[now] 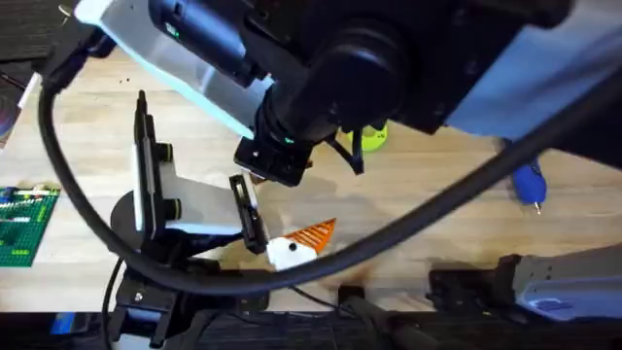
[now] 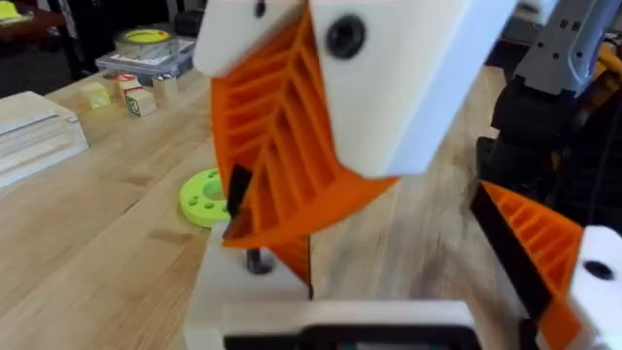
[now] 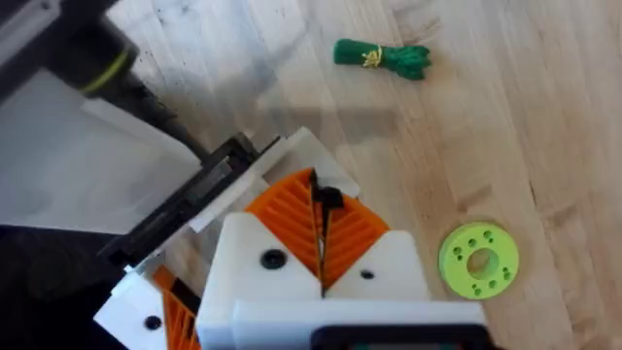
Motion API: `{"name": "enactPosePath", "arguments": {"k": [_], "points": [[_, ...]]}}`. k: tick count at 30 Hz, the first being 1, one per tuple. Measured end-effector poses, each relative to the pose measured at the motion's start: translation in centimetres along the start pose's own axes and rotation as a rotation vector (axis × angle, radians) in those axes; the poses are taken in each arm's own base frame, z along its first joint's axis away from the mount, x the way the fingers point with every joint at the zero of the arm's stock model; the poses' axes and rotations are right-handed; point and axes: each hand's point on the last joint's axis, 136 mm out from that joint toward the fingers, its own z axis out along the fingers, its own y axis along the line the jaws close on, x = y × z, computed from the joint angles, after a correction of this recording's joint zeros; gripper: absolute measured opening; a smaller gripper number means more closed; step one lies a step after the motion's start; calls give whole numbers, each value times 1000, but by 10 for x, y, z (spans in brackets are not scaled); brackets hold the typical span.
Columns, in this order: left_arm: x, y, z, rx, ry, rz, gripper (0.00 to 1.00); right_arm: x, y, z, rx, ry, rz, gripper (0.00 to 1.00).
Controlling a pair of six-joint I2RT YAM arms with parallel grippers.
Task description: Pick up the gripper from the table and insert it into the empty holder that is missing its gripper. Then pick up a screw, insert it into the mounting hole, and use the screwdriver to tighten it. Finally, clean up the table by picking up the vegetable and placing it into the bucket.
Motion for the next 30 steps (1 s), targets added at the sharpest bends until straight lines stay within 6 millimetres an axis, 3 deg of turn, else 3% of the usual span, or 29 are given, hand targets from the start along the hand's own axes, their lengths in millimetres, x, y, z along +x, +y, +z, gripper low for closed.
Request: {"name": "enactPosePath", "arguments": {"k": [8, 16, 30], "points": [[0, 0, 0, 0, 0, 3, 993, -10, -3, -11, 15, -30, -17, 7], [0, 0, 0, 0, 0, 3, 993, 2, -3, -11, 13, 20, -27, 7], [0, 0, 0, 0, 0, 3, 992, -1, -3, -11, 14, 7, -26, 7]]}}
